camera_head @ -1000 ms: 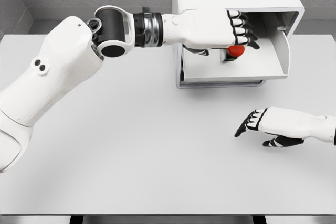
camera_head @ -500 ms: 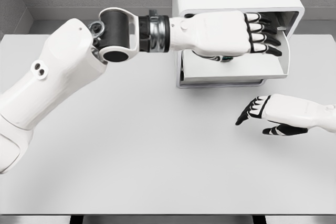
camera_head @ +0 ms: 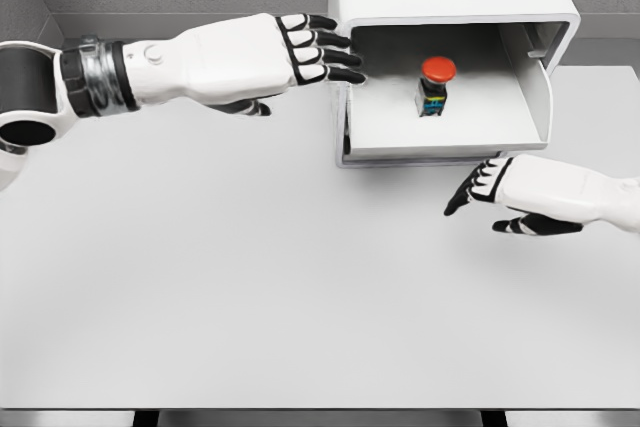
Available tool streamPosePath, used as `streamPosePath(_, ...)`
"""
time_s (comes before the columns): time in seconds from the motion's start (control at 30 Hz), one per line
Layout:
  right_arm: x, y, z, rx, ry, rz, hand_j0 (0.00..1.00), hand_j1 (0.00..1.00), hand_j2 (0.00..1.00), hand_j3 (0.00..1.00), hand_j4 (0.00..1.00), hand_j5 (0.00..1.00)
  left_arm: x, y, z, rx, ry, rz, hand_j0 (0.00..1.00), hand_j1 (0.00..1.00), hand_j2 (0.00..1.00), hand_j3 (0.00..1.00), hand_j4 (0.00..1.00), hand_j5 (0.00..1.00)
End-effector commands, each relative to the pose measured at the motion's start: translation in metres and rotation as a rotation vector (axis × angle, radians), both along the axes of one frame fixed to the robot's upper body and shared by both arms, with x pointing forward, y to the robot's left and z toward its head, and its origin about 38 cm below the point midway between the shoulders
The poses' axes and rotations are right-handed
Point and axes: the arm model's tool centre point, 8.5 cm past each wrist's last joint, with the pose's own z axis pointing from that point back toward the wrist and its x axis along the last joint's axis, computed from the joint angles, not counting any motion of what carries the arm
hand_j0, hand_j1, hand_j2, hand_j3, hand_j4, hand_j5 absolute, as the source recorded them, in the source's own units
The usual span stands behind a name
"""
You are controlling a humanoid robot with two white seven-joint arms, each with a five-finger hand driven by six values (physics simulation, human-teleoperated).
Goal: Slide open multi-storey tabletop storage cabinets and put open load switch and slide close multi-storey tabletop storage cabinets
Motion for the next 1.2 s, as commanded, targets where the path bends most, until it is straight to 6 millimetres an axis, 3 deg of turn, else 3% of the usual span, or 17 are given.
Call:
streamPosePath(0.0,0.001,0.005,-0.001,0.019,0.001,0.004,0.72,0.72,0.72,0.72,0.72,0.72,0.016,0.05,0.009,0.001,0.006,0.133,1.0,1.0,1.0,1.0,1.0,1.0)
streamPosePath(0.1,0.003,0.006,0.002,0.024,-0.01,0.006,0.72,0.72,0.72,0.72,0.72,0.72,0.027,0.086,-0.001,0.016,0.046,0.234,1.0,1.0,1.0,1.0,1.0,1.0)
streamPosePath(0.27,0.011,0.016,0.009,0.043,-0.048,0.018,0.72,0.72,0.72,0.72,0.72,0.72,0.018,0.124,-0.025,0.056,0.102,0.315,1.0,1.0,1.0,1.0,1.0,1.0)
streamPosePath(0.43,0.015,0.015,0.003,0.04,-0.043,0.002,0.72,0.72,0.72,0.72,0.72,0.72,0.03,0.178,-0.051,0.074,0.182,0.474,1.0,1.0,1.0,1.0,1.0,1.0)
streamPosePath(0.53,0.018,0.018,-0.002,0.038,-0.046,-0.001,0.72,0.72,0.72,0.72,0.72,0.72,0.026,0.197,-0.066,0.104,0.219,0.521,1.0,1.0,1.0,1.0,1.0,1.0)
streamPosePath(0.7,0.028,0.019,-0.003,0.052,-0.056,-0.02,0.72,0.72,0.72,0.72,0.72,0.72,0.02,0.21,-0.084,0.114,0.268,0.552,1.0,1.0,1.0,1.0,1.0,1.0)
streamPosePath(1.17,0.047,0.023,0.0,0.067,-0.068,-0.038,0.72,0.72,0.72,0.72,0.72,0.72,0.016,0.215,-0.094,0.132,0.289,0.563,1.0,1.0,1.0,1.0,1.0,1.0)
